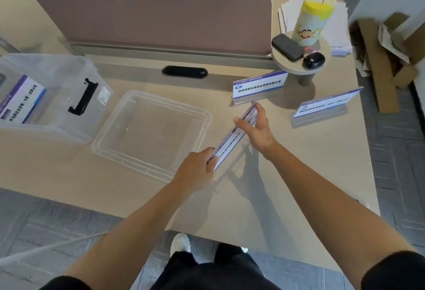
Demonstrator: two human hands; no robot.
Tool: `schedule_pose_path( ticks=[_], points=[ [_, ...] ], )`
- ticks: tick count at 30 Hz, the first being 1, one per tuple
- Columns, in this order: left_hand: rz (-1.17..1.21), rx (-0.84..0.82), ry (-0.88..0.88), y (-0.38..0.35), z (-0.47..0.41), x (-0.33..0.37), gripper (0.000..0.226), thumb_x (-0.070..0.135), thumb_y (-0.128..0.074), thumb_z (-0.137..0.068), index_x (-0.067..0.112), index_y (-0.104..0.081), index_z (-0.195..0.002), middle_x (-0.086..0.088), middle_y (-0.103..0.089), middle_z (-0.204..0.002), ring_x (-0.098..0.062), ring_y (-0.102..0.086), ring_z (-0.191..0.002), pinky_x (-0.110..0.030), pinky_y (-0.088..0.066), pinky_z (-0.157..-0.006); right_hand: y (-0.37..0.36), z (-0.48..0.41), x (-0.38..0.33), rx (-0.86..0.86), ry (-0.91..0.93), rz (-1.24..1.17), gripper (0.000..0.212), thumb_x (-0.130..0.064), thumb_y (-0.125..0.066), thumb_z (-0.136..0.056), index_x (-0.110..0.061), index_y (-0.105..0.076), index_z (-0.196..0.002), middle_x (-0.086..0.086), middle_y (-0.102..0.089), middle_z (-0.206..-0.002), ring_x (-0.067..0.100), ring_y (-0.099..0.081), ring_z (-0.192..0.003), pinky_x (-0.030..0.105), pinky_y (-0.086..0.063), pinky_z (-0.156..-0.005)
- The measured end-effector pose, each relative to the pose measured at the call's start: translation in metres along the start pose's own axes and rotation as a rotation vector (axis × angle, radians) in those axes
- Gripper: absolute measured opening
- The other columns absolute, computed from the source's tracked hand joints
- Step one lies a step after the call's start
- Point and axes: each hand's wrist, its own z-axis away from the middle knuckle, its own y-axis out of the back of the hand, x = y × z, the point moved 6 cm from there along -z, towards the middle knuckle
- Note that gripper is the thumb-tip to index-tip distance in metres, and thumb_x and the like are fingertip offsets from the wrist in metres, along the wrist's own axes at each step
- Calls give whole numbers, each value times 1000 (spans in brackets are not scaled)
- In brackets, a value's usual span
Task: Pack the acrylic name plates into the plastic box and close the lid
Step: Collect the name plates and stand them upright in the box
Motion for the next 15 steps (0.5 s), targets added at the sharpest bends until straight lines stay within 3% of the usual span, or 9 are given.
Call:
schedule_pose_path(
  ticks=[2, 3, 6, 9, 11, 13, 15],
  points=[
    [36, 36, -28, 15, 10, 1, 25, 31, -39, -101, 19, -57, -114, 2, -54, -66, -22, -52, -61, -30, -38, -53, -16, 4, -17, 2, -6, -79, 100, -57, -75, -71, -39, -15, -150, 1, -34, -144, 21, -57, -108, 42, -56, -84],
    [57, 49, -29, 23, 15, -1, 24, 32, -39, -101, 20, -57, -112, 3, -52, -64, -21, -50, -58, -30, -37, -53, -25, 7, -25, -3, 0, -98, 102, -56, -75, -70, -41, -14, -150, 0, -33, -144, 23, -57, -108, 44, -56, -82],
    [110, 77, -42, 46, 31, -15, 27, 38, -42, -99, 26, -58, -116, 5, -56, -64, -16, -51, -57, -31, -43, -58, -52, 14, -50, -53, 41, -116, 92, -47, -75, -79, -44, -16, -149, -3, -27, -148, 24, -51, -115, 40, -53, -78],
    [190, 106, -86, 72, 55, -36, 49, 47, -48, -94, 37, -39, -142, 8, -70, -103, -12, -63, -75, -32, -52, -74, -87, 23, -76, -106, 107, -56, 87, -45, -74, -81, -45, -19, -148, -4, -22, -154, 26, -46, -123, 45, -54, -84],
    [252, 117, -135, 88, 74, -51, 62, 40, -55, -95, 40, -25, -149, 14, -59, -122, -8, -63, -91, -25, -49, -83, -115, 35, -97, -130, 176, 12, 84, -43, -72, -83, -43, -19, -148, -4, -24, -153, 24, -46, -120, 40, -56, -79],
    [254, 134, -199, 103, 94, -70, 69, 35, -59, -94, 48, -20, -149, 21, -50, -128, -5, -59, -102, -25, -50, -89, -143, 51, -116, -155, 208, 29, 79, -38, -70, -87, -43, -19, -148, -3, -25, -153, 22, -46, -112, 32, -54, -68],
    [268, 172, -249, 117, 112, -96, 70, 33, -63, -91, 59, -22, -142, 20, -52, -130, -4, -57, -103, -29, -51, -93, -170, 68, -132, -183, 190, -8, 78, -34, -68, -90, -41, -18, -148, -3, -26, -153, 22, -48, -109, 39, -54, -73]
  ],
)
